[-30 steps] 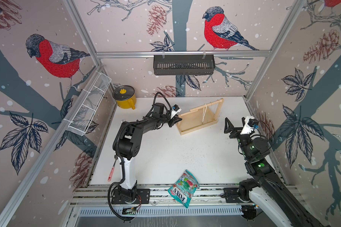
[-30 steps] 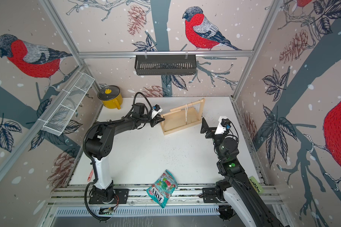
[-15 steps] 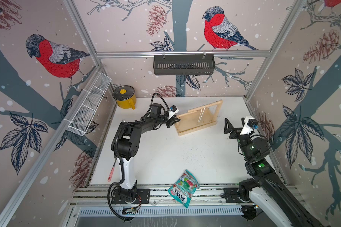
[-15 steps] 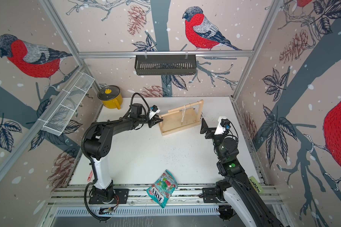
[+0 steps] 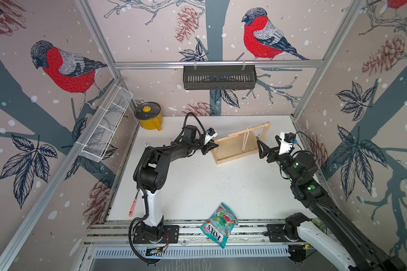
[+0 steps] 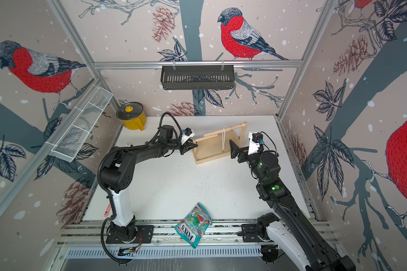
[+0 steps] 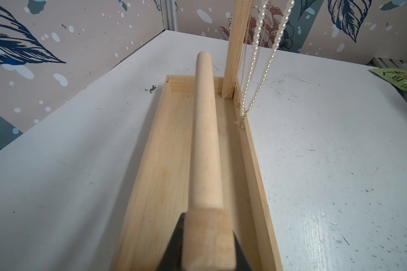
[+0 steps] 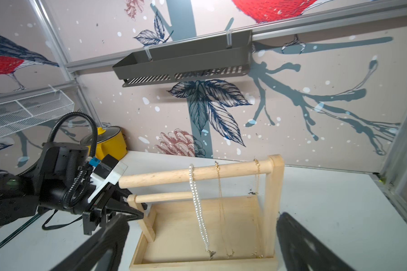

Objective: Take the necklace off the jewelry display stand
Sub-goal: Move the stand to the center of the board.

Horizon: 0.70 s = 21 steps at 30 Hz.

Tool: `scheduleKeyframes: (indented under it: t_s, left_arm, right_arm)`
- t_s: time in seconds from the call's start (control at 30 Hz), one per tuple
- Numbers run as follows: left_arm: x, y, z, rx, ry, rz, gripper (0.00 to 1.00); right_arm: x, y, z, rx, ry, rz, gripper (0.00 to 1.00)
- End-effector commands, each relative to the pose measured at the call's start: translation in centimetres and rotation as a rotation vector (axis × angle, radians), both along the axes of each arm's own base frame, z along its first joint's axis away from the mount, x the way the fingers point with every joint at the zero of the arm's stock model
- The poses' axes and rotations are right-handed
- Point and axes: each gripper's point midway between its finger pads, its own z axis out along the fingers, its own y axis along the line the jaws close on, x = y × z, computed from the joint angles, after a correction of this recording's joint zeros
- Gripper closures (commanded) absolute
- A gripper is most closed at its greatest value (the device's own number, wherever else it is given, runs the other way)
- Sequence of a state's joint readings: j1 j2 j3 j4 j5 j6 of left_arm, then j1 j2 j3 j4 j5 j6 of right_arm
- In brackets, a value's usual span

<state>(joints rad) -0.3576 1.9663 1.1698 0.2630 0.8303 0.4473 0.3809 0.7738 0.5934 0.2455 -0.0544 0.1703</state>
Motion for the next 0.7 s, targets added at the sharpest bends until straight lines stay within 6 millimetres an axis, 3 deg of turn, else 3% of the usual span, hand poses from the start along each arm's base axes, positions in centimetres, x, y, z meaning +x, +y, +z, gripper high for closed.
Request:
scheduleKeyframes:
  t_s: [0.0, 0.27, 0.47, 0.6, 0.67]
  left_arm:
    - [-3.4, 1.5, -4.7, 0.095, 0.287, 0.057, 1.0]
    - [-4.2, 1.7, -5.8, 0.111, 0.312, 0.111, 1.0]
    - [-4.9, 1.7, -5.9, 0.124, 0.309, 0.13, 1.0]
    - [-5.1, 2.1, -6.0, 0.121, 0.314, 0.163, 0.78]
    - [-4.9, 2.2, -5.7, 0.117, 0.307, 0.183, 0.55]
  right_arm:
    - [-0.1, 1.5, -0.9, -0.044, 0.032, 0.059, 0.0]
    - [0.4, 3.5, -1.8, -0.08, 0.071, 0.104, 0.0]
    - [0.7, 3.6, -2.1, -0.088, 0.083, 0.083, 0.0]
    - [1.5, 3.2, -2.7, -0.091, 0.101, 0.043, 0.0]
    - [1.8, 3.2, -2.7, -0.089, 0.106, 0.037, 0.0]
